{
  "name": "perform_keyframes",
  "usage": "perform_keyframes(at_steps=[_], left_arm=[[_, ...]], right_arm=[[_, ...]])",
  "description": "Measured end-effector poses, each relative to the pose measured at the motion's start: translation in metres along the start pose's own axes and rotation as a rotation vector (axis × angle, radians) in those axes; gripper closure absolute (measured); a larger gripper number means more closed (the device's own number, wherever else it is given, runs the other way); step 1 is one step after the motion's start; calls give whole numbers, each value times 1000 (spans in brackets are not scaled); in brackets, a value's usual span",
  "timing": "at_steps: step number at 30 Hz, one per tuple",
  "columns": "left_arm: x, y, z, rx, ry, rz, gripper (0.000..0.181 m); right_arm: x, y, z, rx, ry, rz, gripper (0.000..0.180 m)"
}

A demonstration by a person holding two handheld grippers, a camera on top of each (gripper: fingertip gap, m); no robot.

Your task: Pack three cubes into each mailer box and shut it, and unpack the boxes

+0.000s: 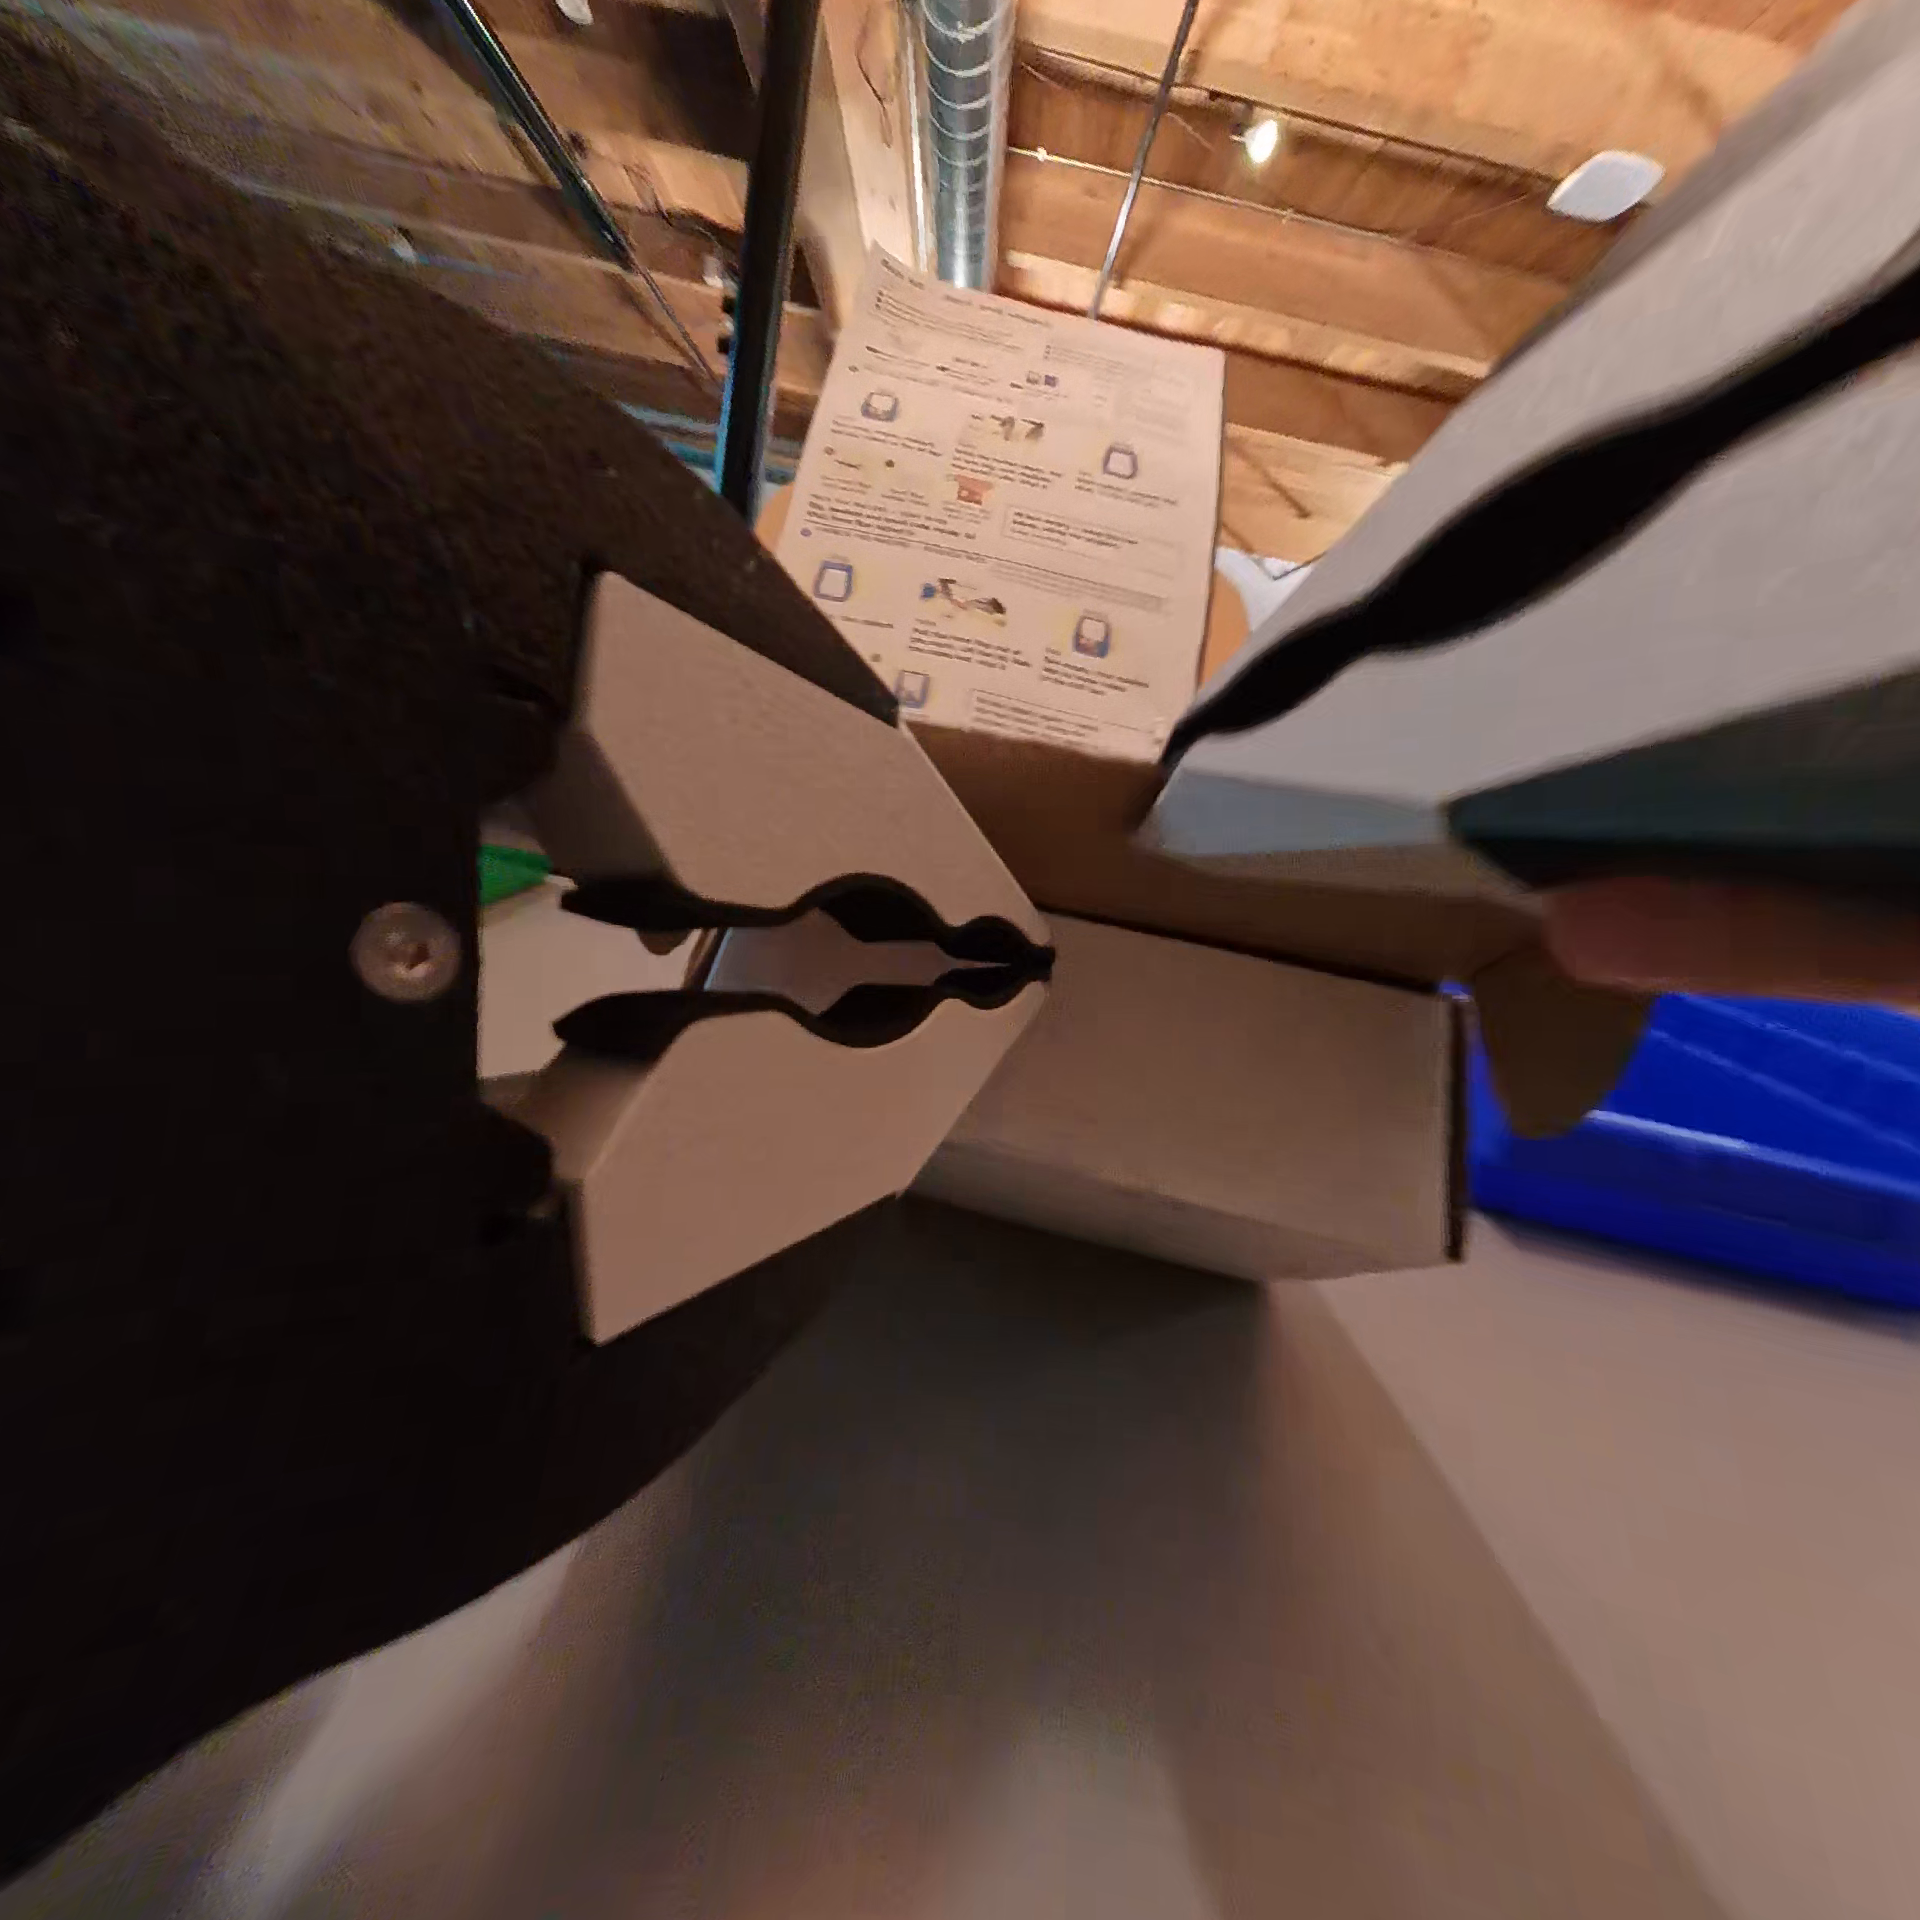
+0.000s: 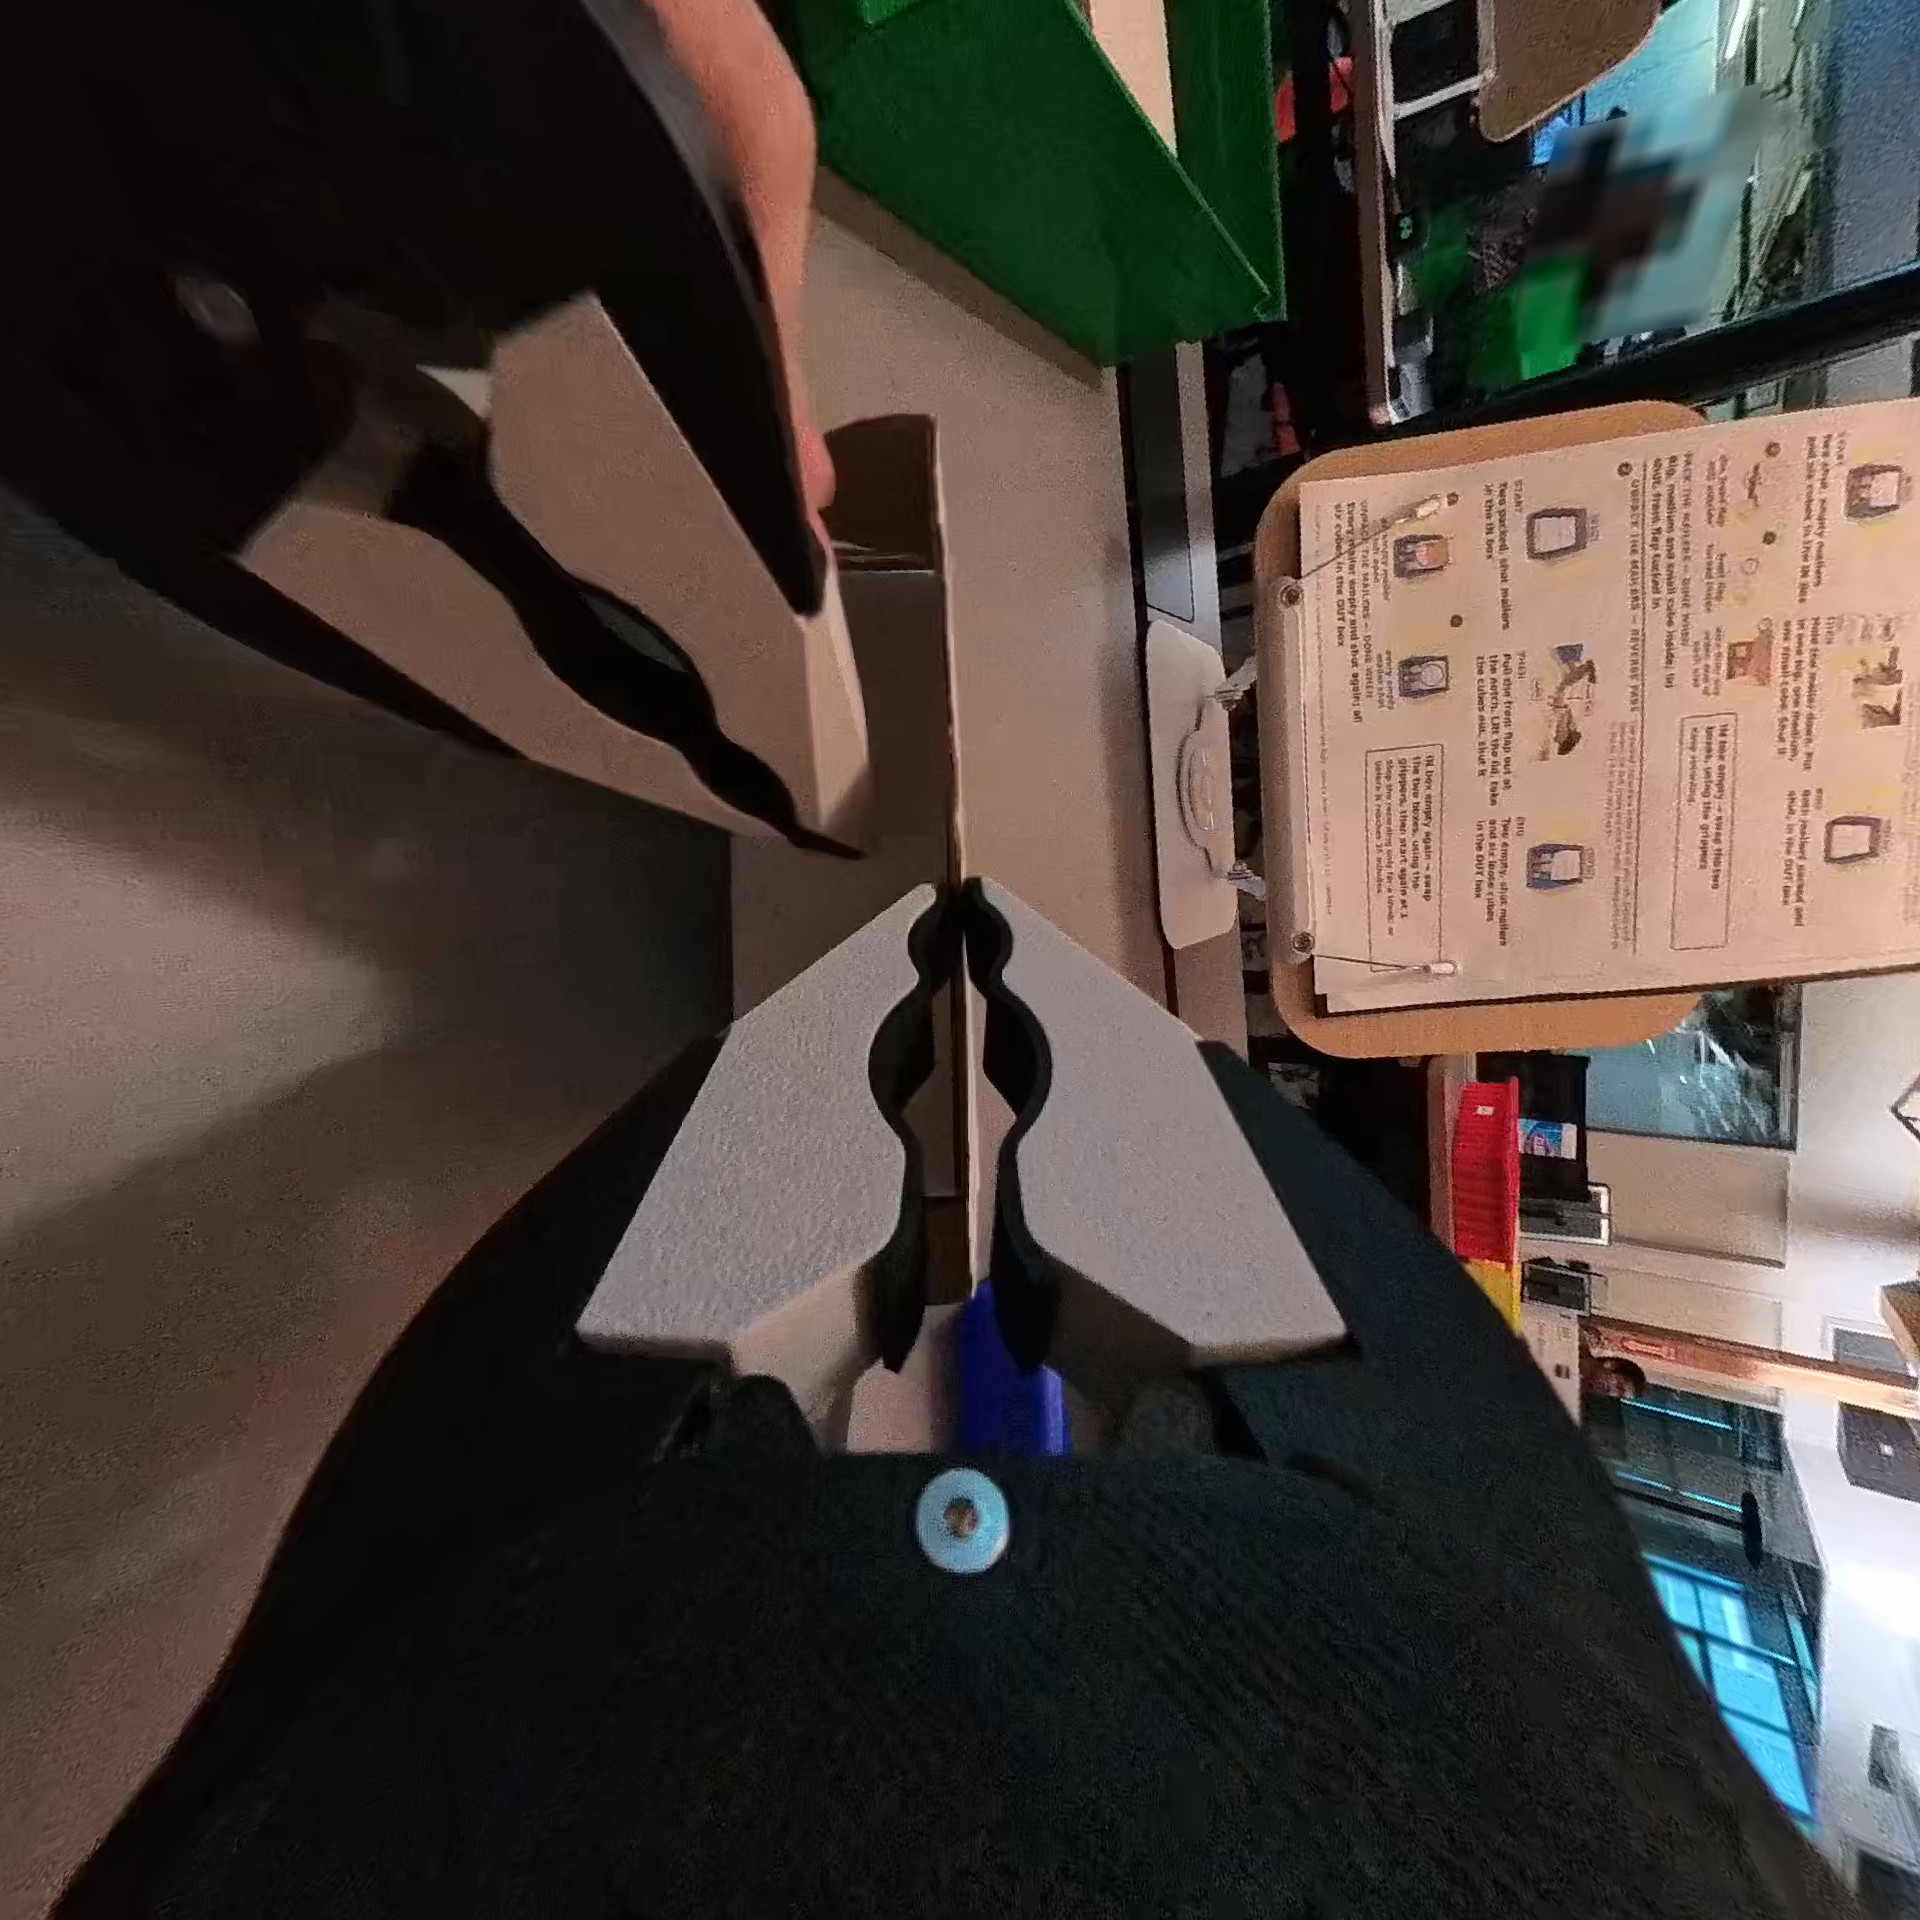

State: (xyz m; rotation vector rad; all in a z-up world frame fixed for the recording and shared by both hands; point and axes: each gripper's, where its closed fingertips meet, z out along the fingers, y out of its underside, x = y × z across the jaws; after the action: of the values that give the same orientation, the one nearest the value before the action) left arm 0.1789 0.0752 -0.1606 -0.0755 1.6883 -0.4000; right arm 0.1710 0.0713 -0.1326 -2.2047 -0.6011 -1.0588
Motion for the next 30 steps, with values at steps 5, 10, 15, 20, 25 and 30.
perform_keyframes(at_steps=[5,10,15,20,25,30], left_arm=[[22,3,2,-70,51,38,181],[40,6,3,-78,99,44,181],[-1,9,2,-115,-20,-35,181],[21,12,15,-182,58,70,181],[24,0,13,-127,-5,68,181],[5,23,17,-230,-13,-76,181]], right_arm=[[1,-2,-2,18,-30,-5,180],[-1,-5,5,24,-61,-26,179],[-8,-11,5,73,-96,-1,179],[-9,-6,8,56,-136,-3,180],[11,-2,2,71,-88,-17,179],[19,-3,0,115,-90,-12,180]])
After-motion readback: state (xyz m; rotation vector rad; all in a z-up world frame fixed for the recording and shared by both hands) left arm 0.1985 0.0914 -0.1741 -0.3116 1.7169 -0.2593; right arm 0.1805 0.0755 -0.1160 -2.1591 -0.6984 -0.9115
